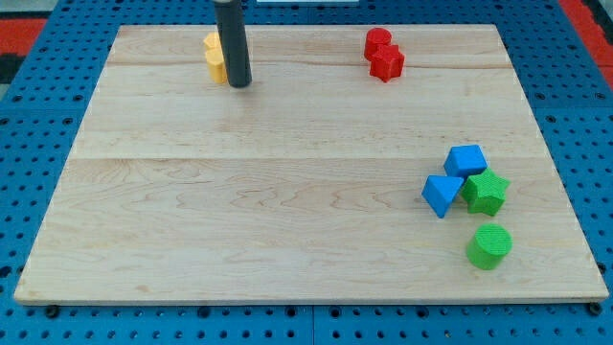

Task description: Slide the green circle towards the center of the board

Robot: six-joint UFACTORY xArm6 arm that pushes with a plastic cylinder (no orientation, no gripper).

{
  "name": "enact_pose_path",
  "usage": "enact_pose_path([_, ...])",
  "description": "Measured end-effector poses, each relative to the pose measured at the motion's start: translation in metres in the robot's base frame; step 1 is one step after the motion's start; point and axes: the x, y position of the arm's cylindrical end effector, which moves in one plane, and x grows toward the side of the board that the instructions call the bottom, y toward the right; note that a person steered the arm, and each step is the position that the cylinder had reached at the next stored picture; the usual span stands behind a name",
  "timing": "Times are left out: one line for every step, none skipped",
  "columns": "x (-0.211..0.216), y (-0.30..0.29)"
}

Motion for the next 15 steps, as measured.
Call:
enact_pose_path([0.034, 0.041])
enact_pose_path([0.036, 0.121])
enact_pose_path([0.036, 0.217])
enact_pose_path([0.055, 0.317])
enact_pose_path([0.112, 0.351])
enact_pose_path([0.173, 0.352])
enact_pose_path([0.228, 0.351])
enact_pose_path([0.242, 0.313])
enact_pose_path([0.242, 0.265])
enact_pose_path([0.242, 0.212])
enact_pose_path([0.234, 0.165])
enact_pose_path([0.202, 0.160])
enact_pose_path([0.167, 0.162])
enact_pose_path([0.142, 0.145])
enact_pose_path([0.127, 0.114])
